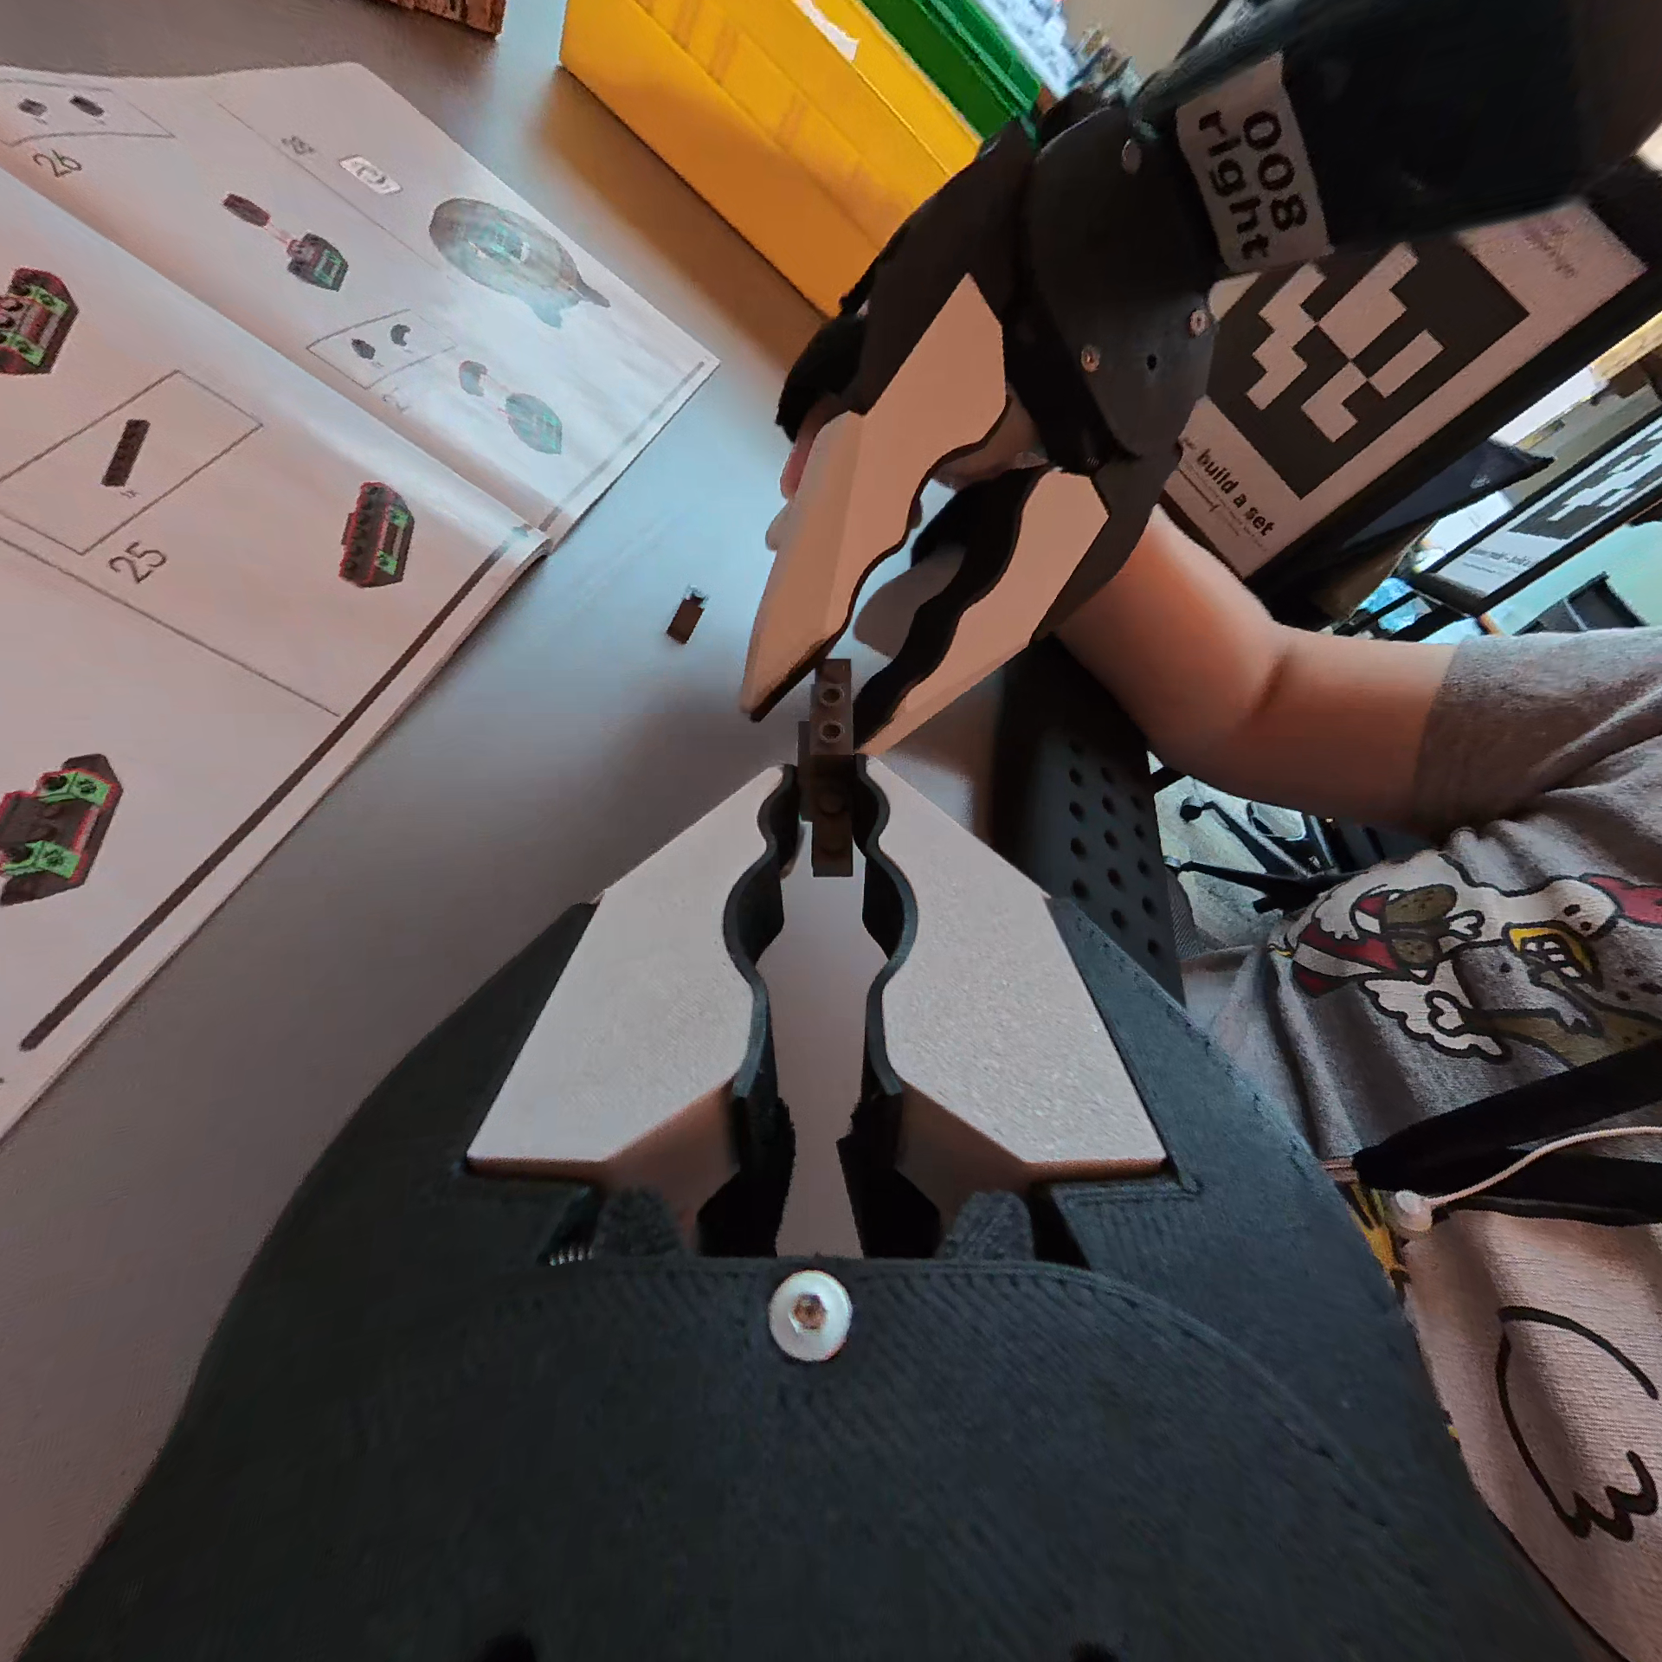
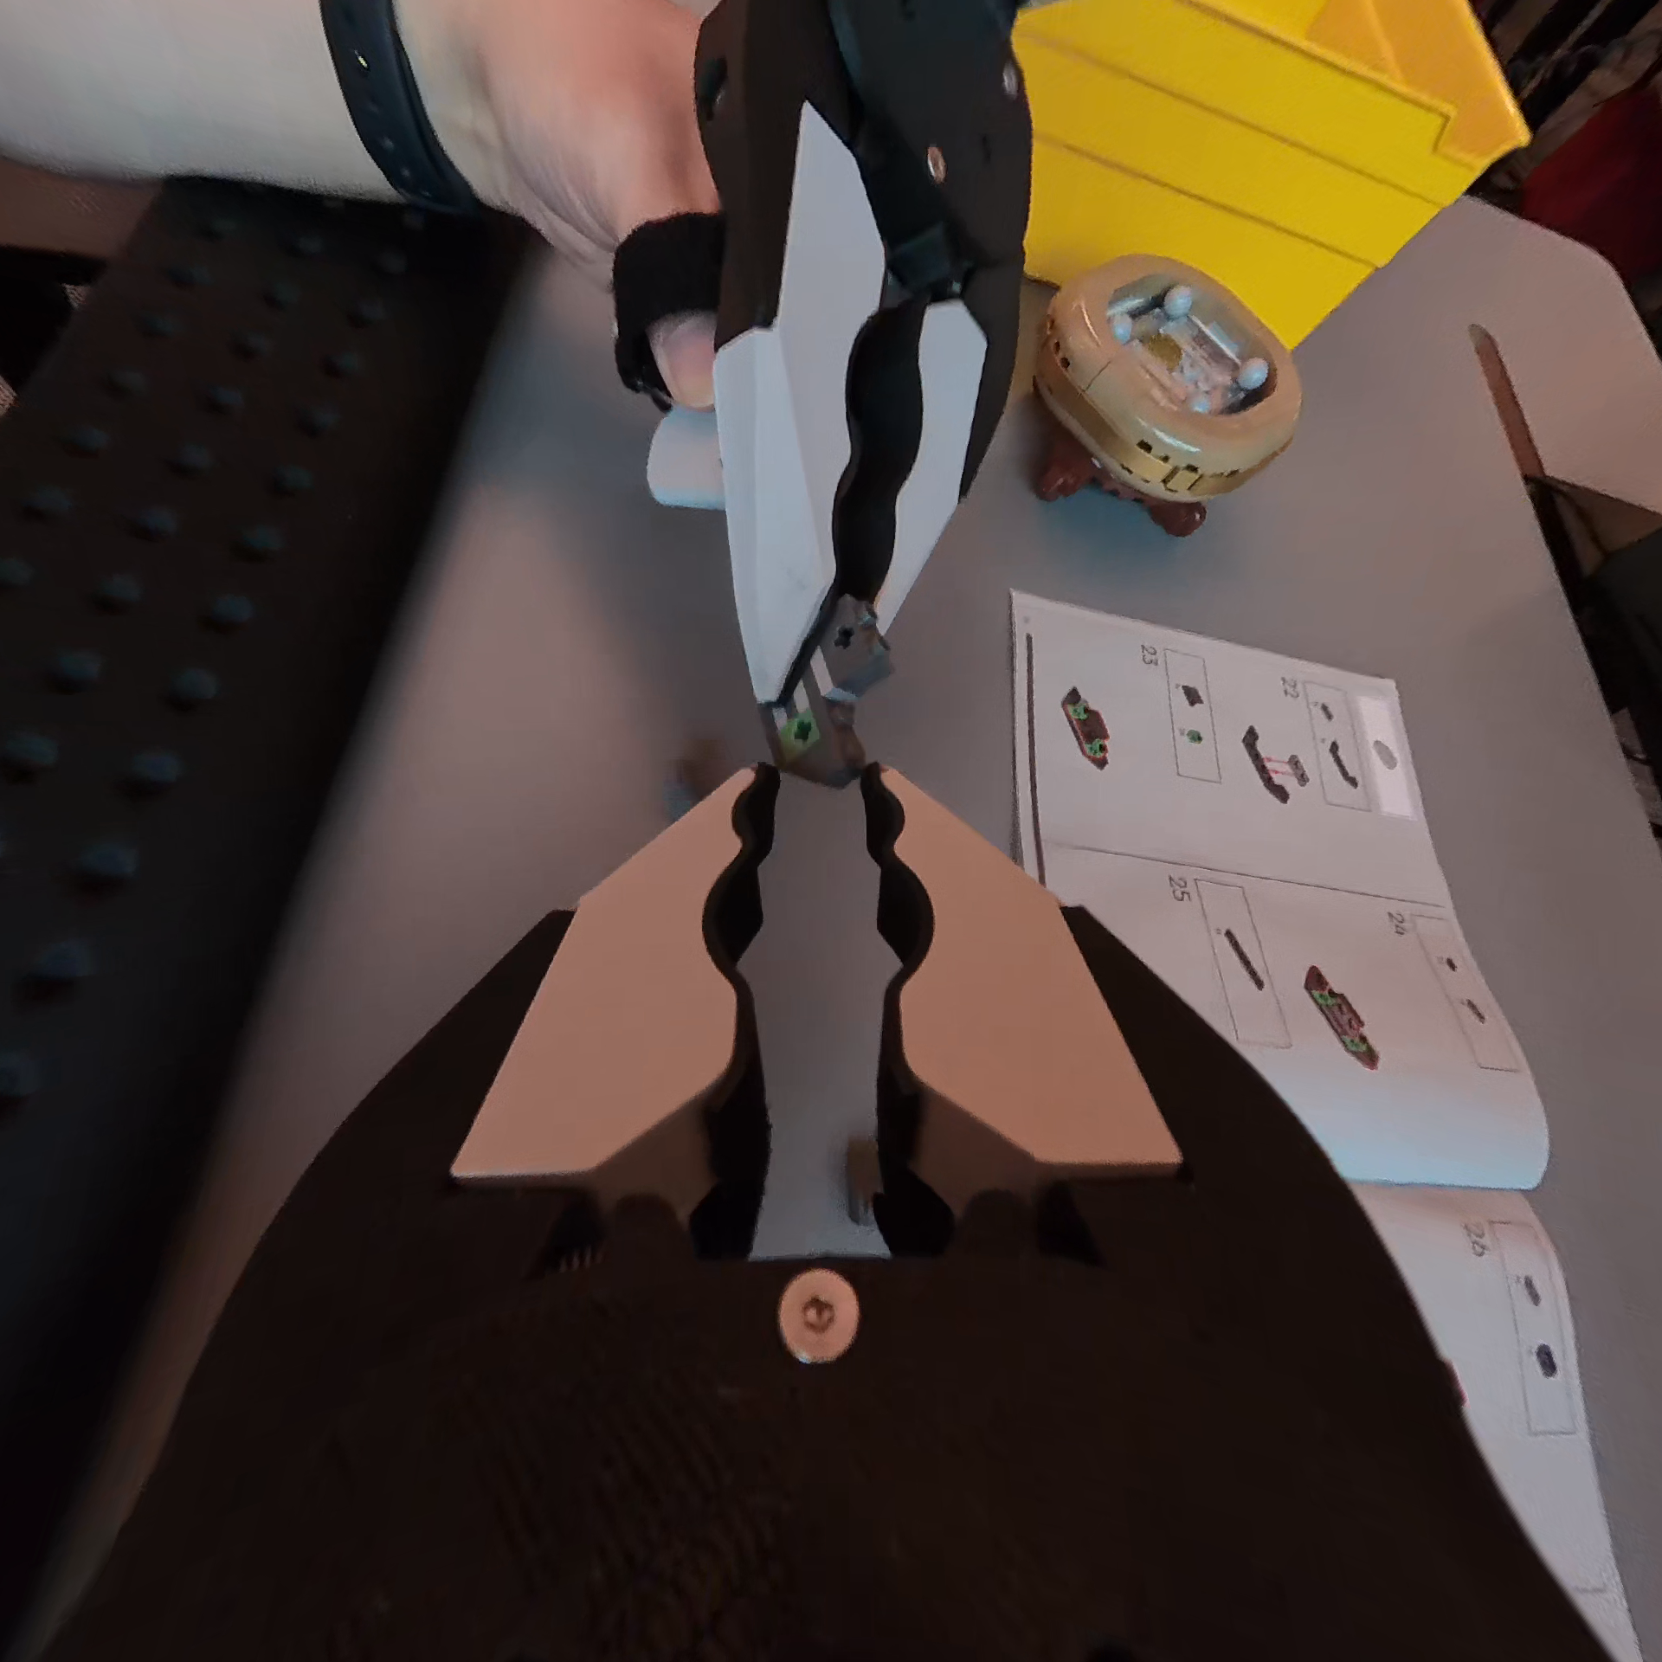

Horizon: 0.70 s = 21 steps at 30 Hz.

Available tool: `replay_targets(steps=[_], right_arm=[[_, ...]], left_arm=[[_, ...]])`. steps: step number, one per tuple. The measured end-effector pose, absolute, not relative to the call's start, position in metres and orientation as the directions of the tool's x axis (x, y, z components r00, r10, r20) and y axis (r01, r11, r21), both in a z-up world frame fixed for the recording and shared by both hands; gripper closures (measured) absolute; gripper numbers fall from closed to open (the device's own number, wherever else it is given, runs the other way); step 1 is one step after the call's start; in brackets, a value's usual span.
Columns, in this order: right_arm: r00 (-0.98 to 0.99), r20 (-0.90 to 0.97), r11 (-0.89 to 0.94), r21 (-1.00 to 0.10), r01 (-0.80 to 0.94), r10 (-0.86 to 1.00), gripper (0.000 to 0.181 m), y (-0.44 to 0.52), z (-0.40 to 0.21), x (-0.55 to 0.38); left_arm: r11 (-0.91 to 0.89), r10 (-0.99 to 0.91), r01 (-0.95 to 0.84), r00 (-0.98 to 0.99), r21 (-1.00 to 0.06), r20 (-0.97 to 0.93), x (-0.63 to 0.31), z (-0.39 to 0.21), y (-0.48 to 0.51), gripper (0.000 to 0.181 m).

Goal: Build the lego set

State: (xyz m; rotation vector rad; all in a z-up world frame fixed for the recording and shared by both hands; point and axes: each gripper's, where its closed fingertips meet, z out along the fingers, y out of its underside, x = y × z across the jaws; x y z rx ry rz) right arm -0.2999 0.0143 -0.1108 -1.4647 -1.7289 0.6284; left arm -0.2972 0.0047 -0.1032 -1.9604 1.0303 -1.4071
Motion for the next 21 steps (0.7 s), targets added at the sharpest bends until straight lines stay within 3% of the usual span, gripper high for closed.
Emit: replay_targets(steps=[7,12,19,21], right_arm=[[0.025,0.103,0.073,-0.833,0.548,0.994,0.156,0.023,-0.109,-0.295],[0.027,-0.085,-0.089,-0.922,0.378,0.996,0.149,0.014,-0.074,-0.312],[-0.051,-0.4,-0.346,-0.844,0.41,0.915,0.149,0.003,-0.093,-0.316],[-0.092,-0.457,-0.381,-0.822,0.423,0.885,0.167,-0.004,-0.094,-0.318]], left_arm=[[-0.594,-0.801,-0.185,0.221,-0.783,0.556,-0.32,-0.089,0.02,0.172],[-0.541,-0.841,-0.3,0.201,-0.786,0.502,-0.318,-0.097,0.005,0.172],[-0.526,-0.848,-0.356,0.146,-0.773,0.51,-0.308,-0.103,-0.009,0.172],[-0.53,-0.844,-0.345,0.131,-0.774,0.52,-0.307,-0.1,-0.01,0.172]])
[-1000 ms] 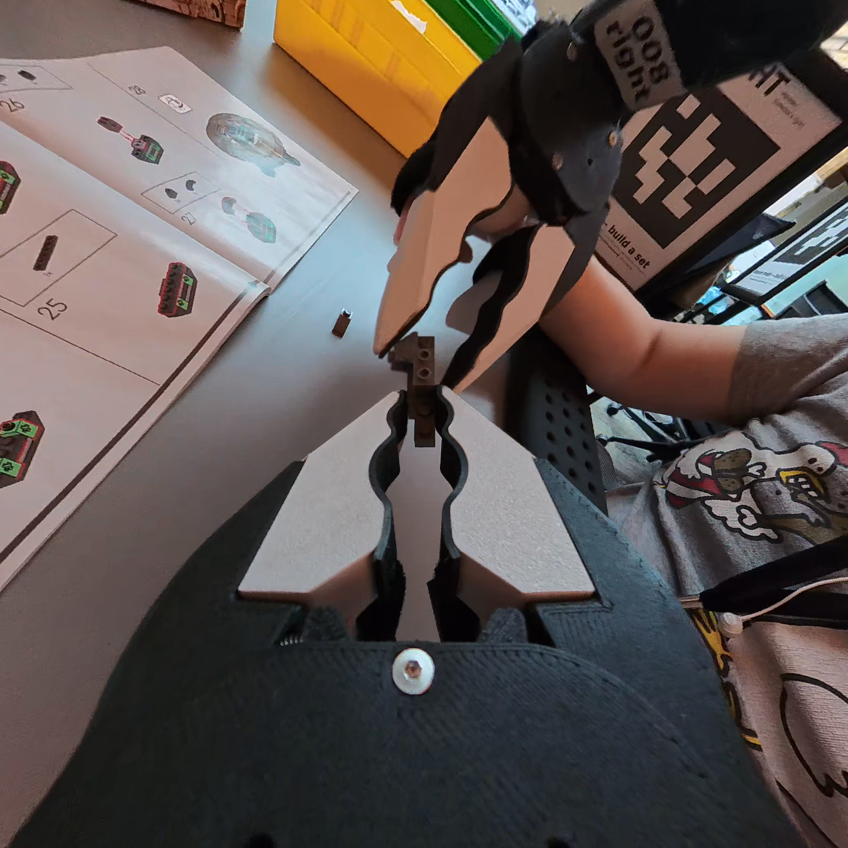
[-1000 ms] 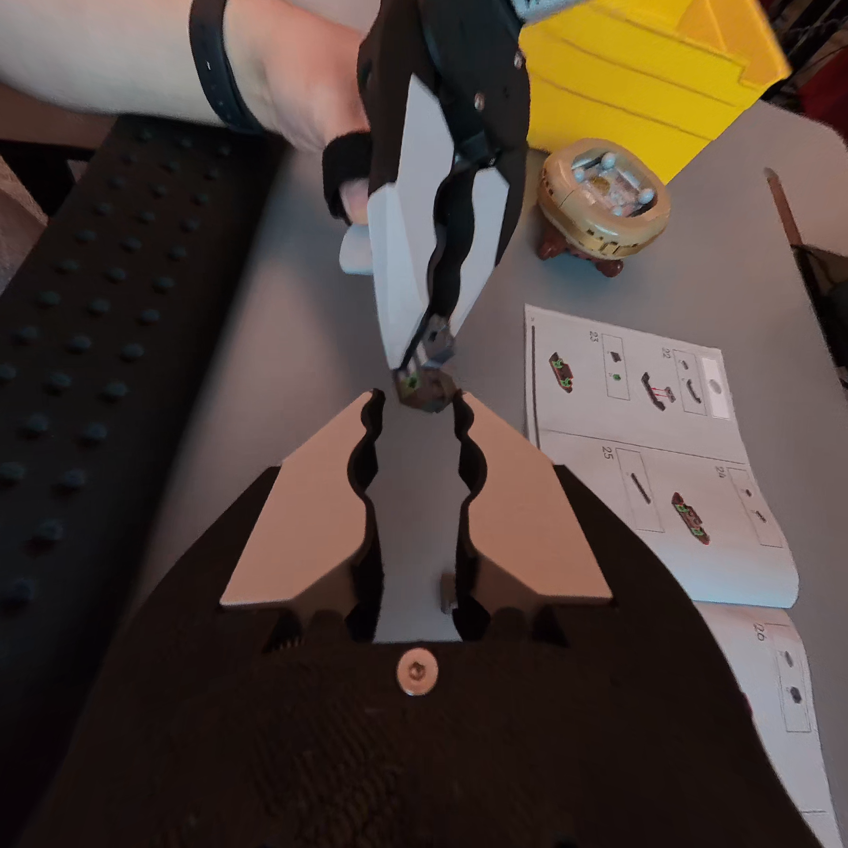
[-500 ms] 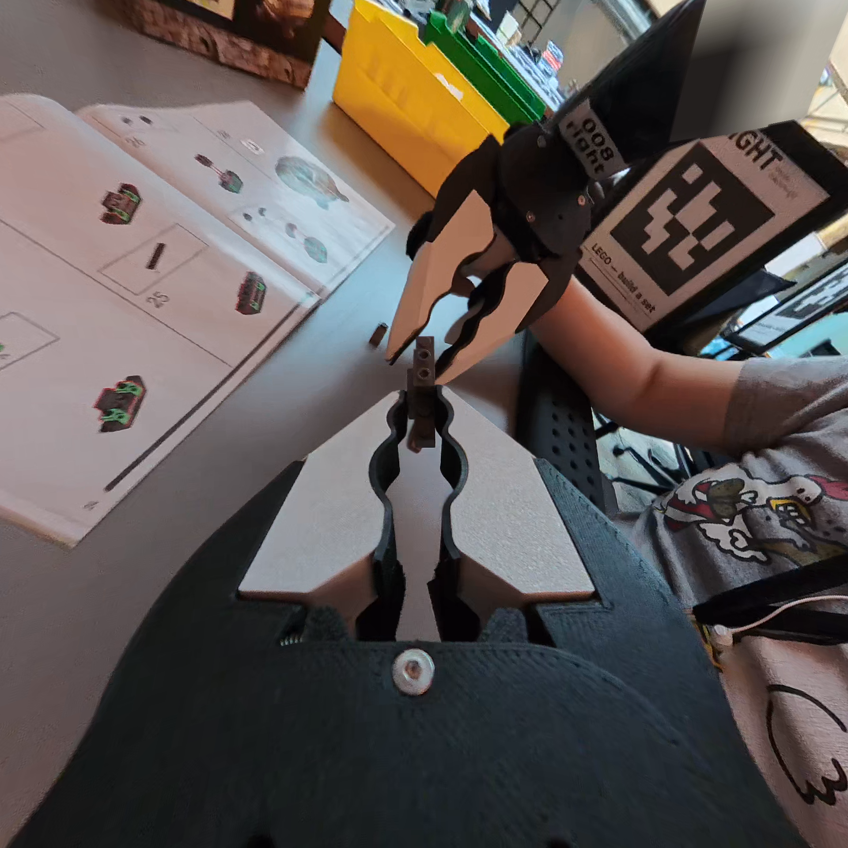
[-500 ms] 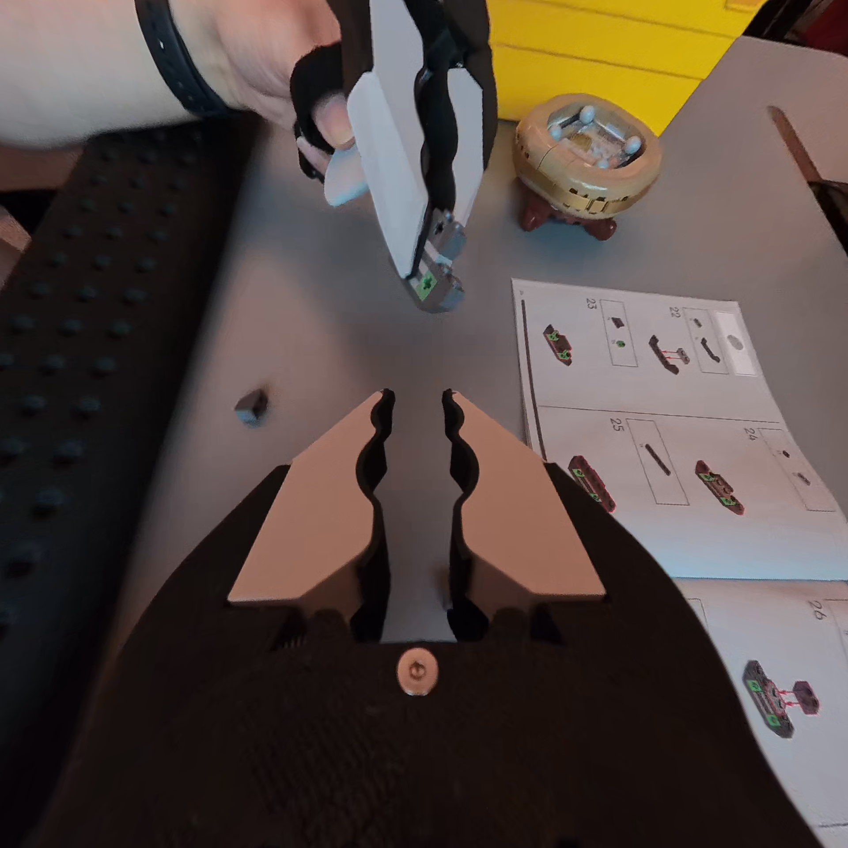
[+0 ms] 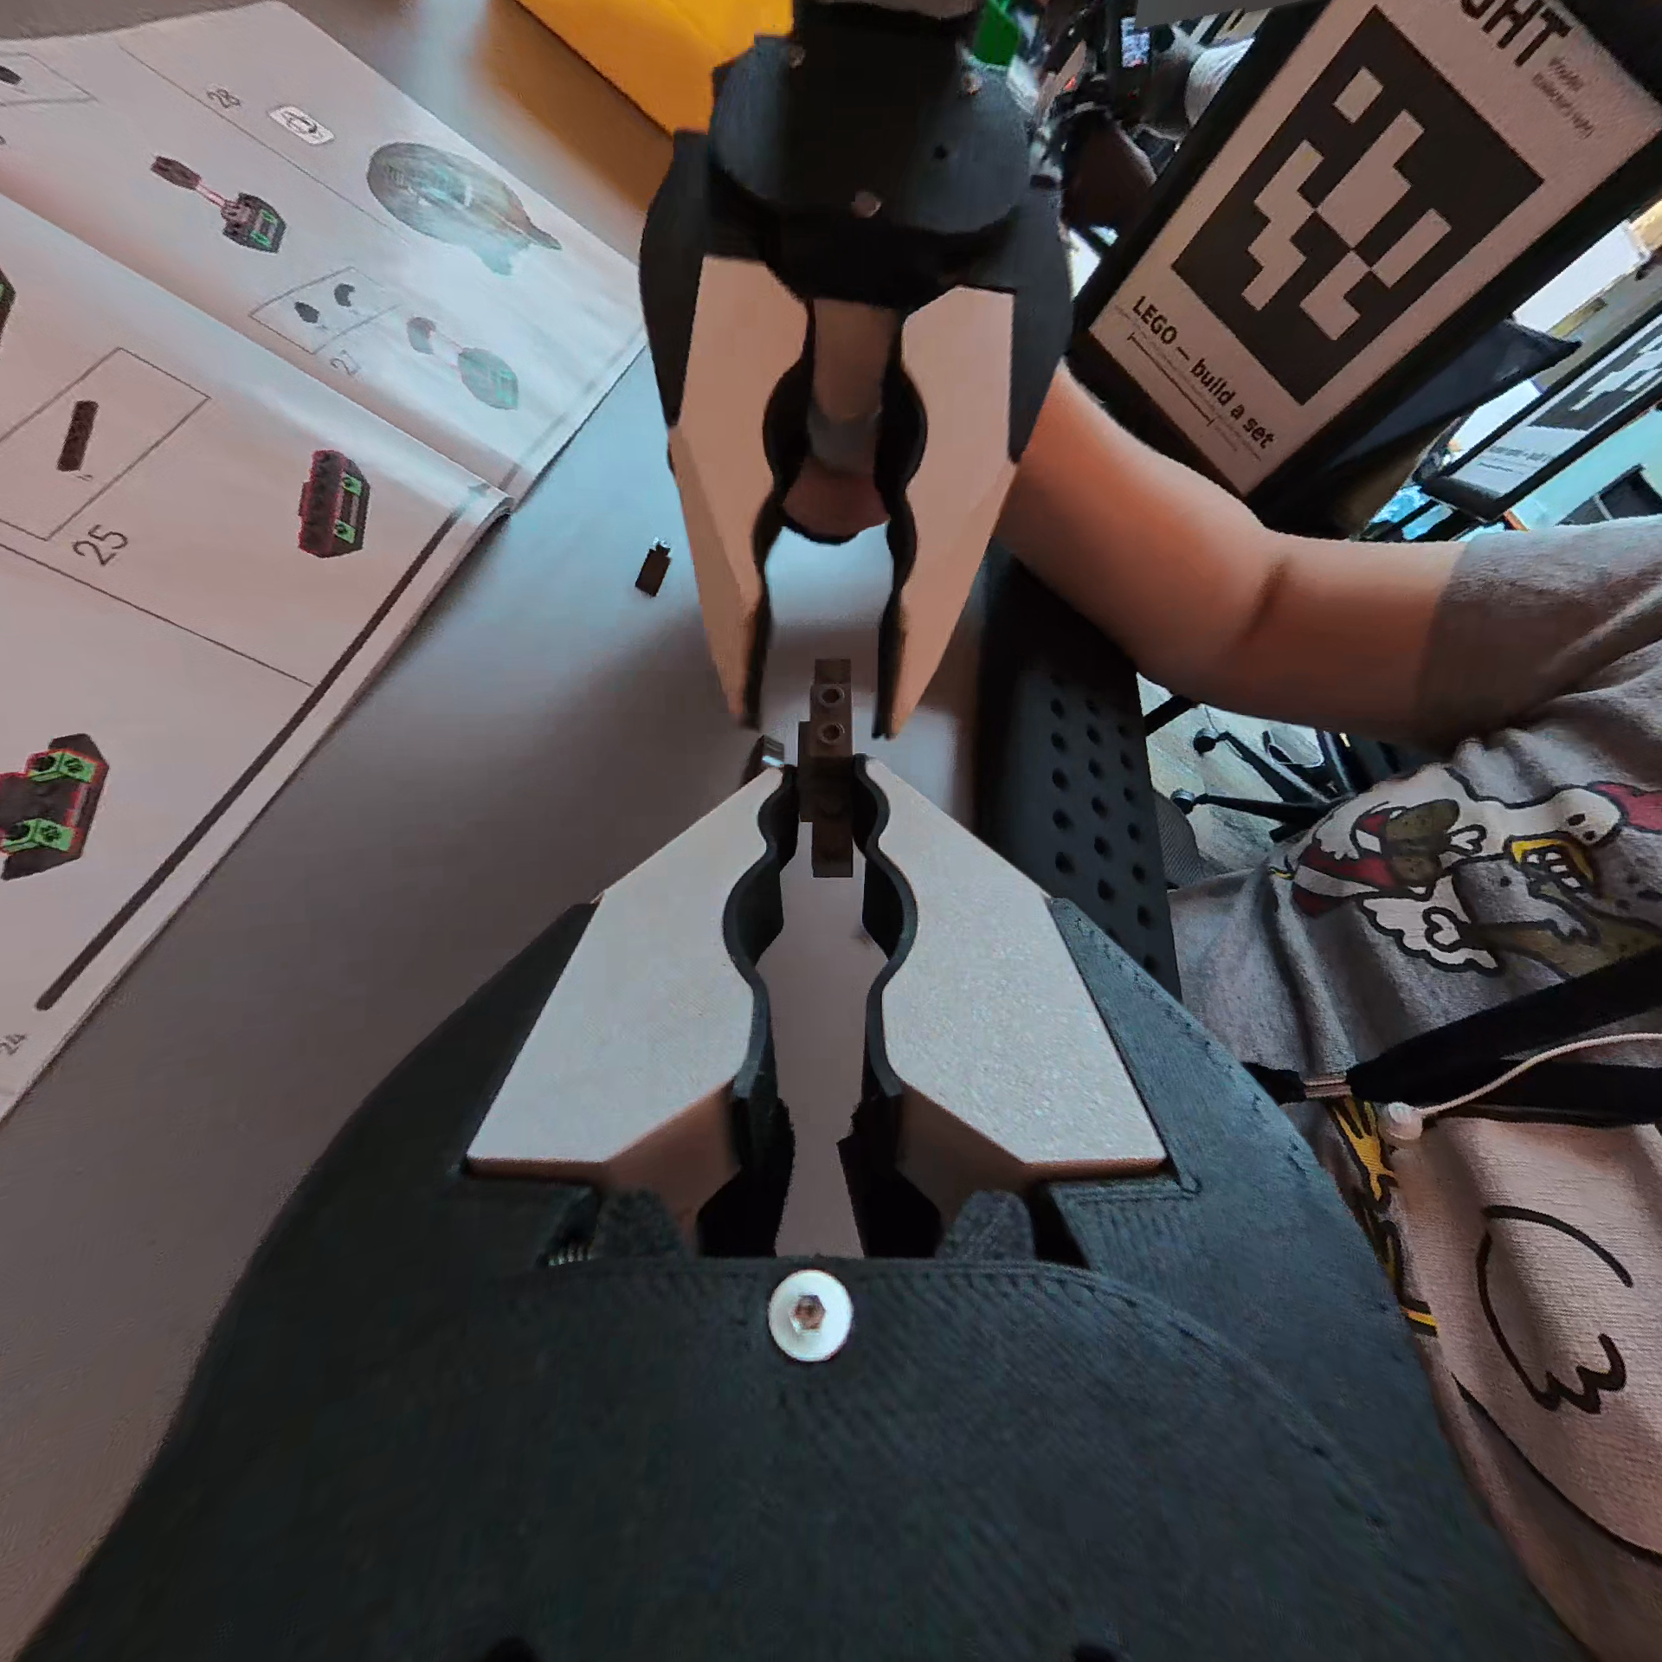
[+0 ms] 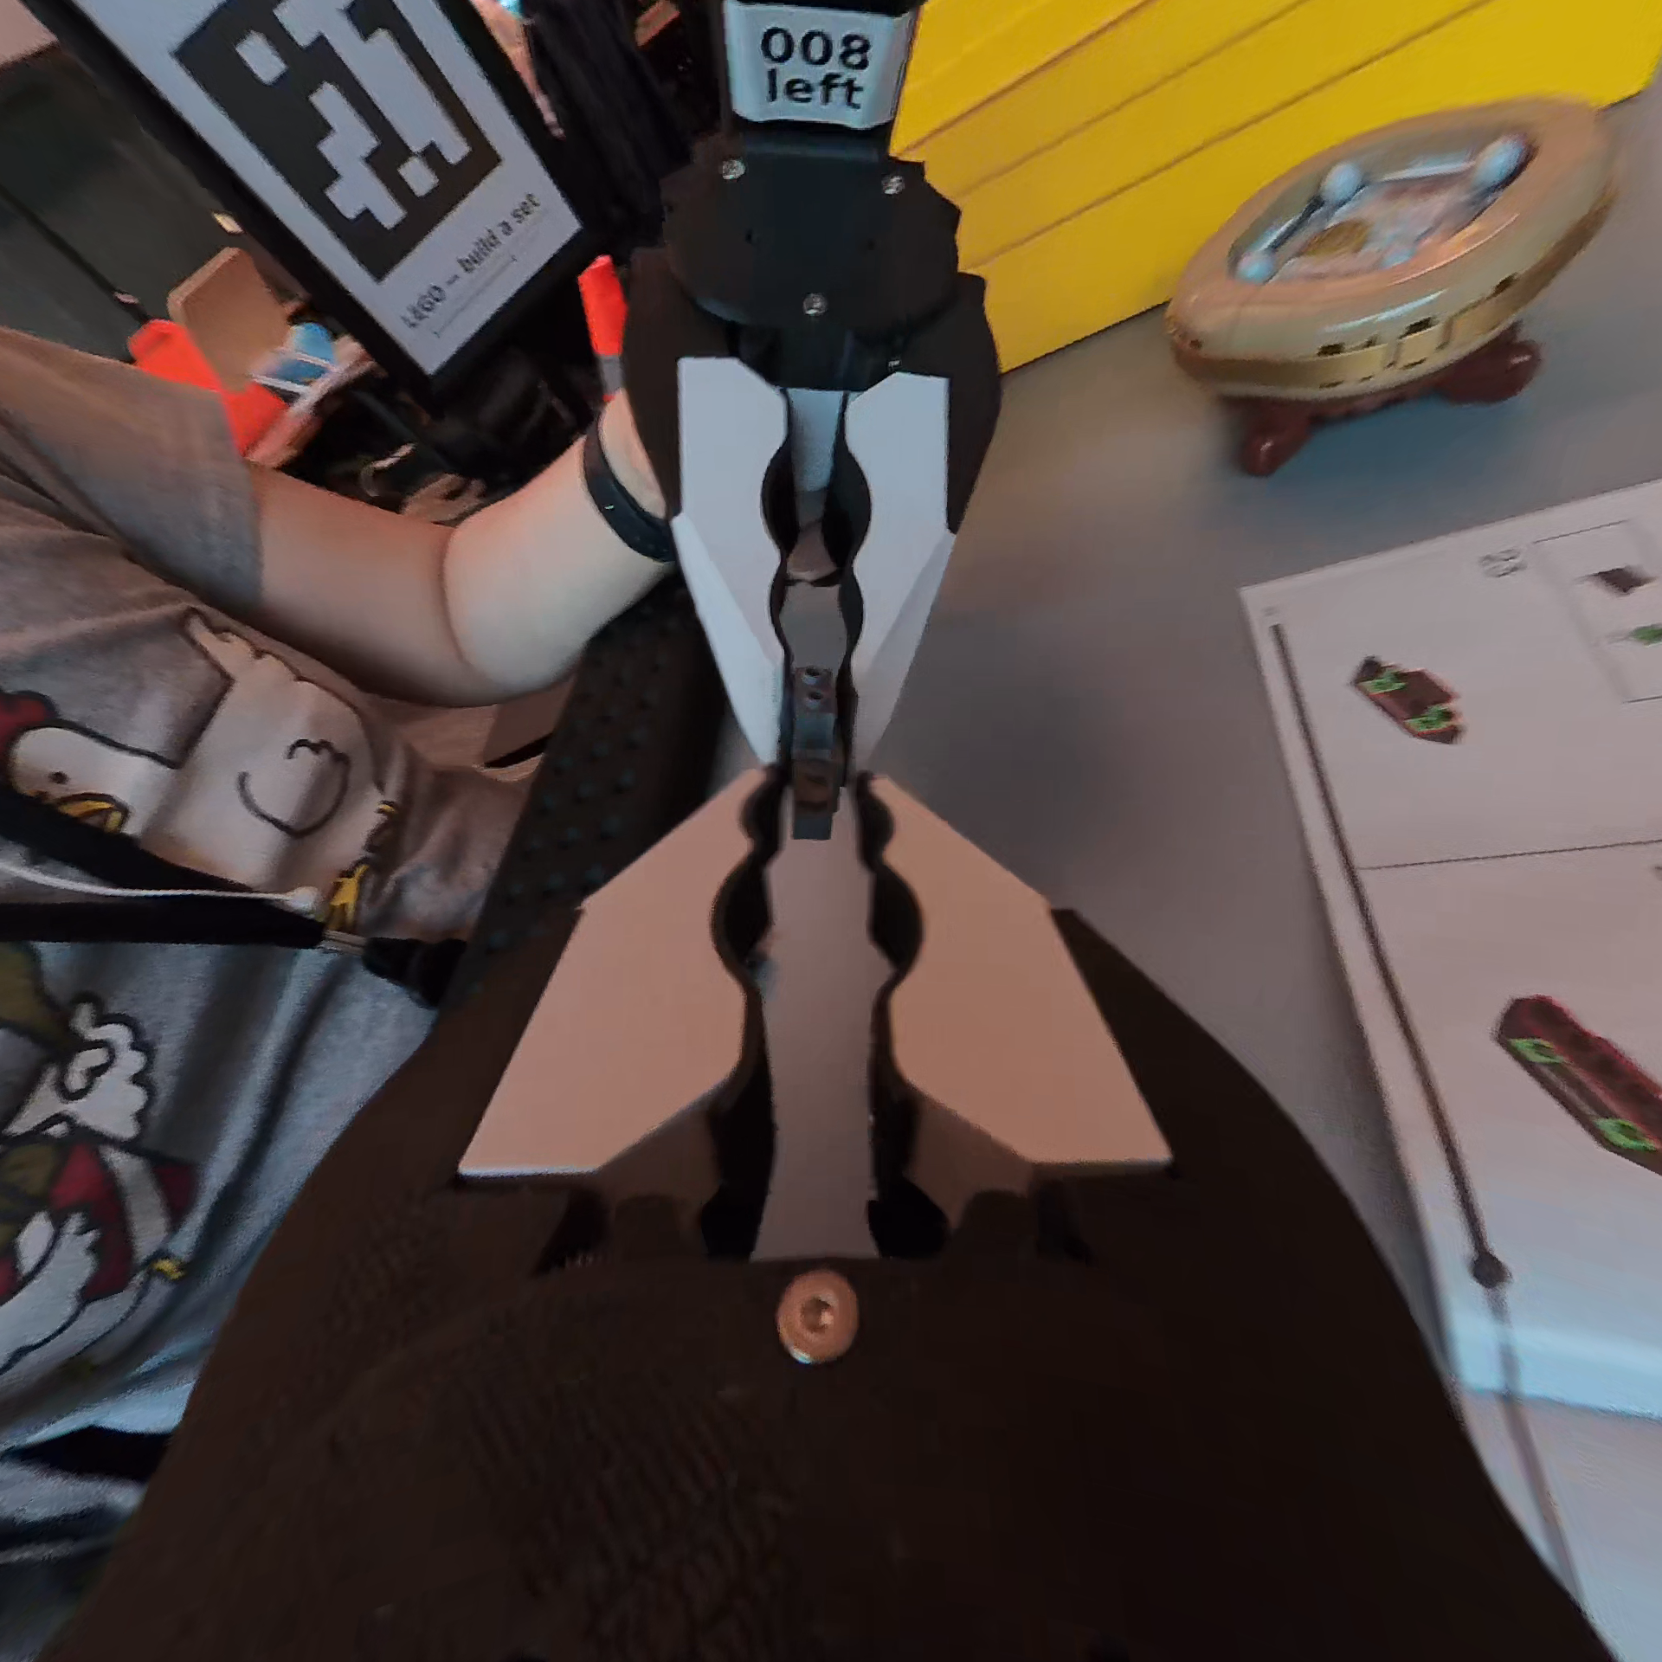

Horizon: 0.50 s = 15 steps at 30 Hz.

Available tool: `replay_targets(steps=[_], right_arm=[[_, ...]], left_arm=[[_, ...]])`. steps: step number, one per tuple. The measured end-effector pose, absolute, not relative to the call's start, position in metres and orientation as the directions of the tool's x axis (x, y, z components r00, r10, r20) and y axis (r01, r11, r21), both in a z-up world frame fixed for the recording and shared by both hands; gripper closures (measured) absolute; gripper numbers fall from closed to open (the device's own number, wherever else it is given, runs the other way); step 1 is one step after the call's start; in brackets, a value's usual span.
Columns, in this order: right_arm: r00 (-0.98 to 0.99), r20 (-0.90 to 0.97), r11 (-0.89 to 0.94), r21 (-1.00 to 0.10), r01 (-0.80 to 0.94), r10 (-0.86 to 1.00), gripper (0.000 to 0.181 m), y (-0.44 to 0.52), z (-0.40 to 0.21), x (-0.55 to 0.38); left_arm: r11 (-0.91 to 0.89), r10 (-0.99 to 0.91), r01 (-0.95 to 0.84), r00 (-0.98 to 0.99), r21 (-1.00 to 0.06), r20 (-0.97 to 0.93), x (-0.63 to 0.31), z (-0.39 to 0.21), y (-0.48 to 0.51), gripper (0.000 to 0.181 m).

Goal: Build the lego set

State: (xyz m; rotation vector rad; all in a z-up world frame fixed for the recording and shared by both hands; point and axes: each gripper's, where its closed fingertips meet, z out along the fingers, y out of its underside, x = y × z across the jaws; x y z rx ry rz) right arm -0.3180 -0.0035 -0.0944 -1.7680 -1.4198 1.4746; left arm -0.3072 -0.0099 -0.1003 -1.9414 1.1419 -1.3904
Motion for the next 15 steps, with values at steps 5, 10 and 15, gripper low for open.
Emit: replay_targets(steps=[5,10,15], right_arm=[[-0.111,-0.501,-0.431,-0.821,0.374,0.858,0.173,0.001,-0.084,-0.318],[-0.086,-0.554,-0.54,-0.829,0.146,0.828,0.173,0.028,-0.05,-0.315],[-0.085,-0.524,-0.519,-0.852,0.071,0.848,0.173,0.03,-0.038,-0.321]], left_arm=[[-0.567,-0.821,-0.264,0.1,-0.78,0.562,-0.307,-0.089,-0.006,0.171],[-0.625,-0.778,-0.056,0.122,-0.778,0.616,-0.315,-0.067,0.018,0.145],[-0.583,-0.802,0.095,0.093,-0.807,0.59,-0.314,-0.045,0.025,0.153]])
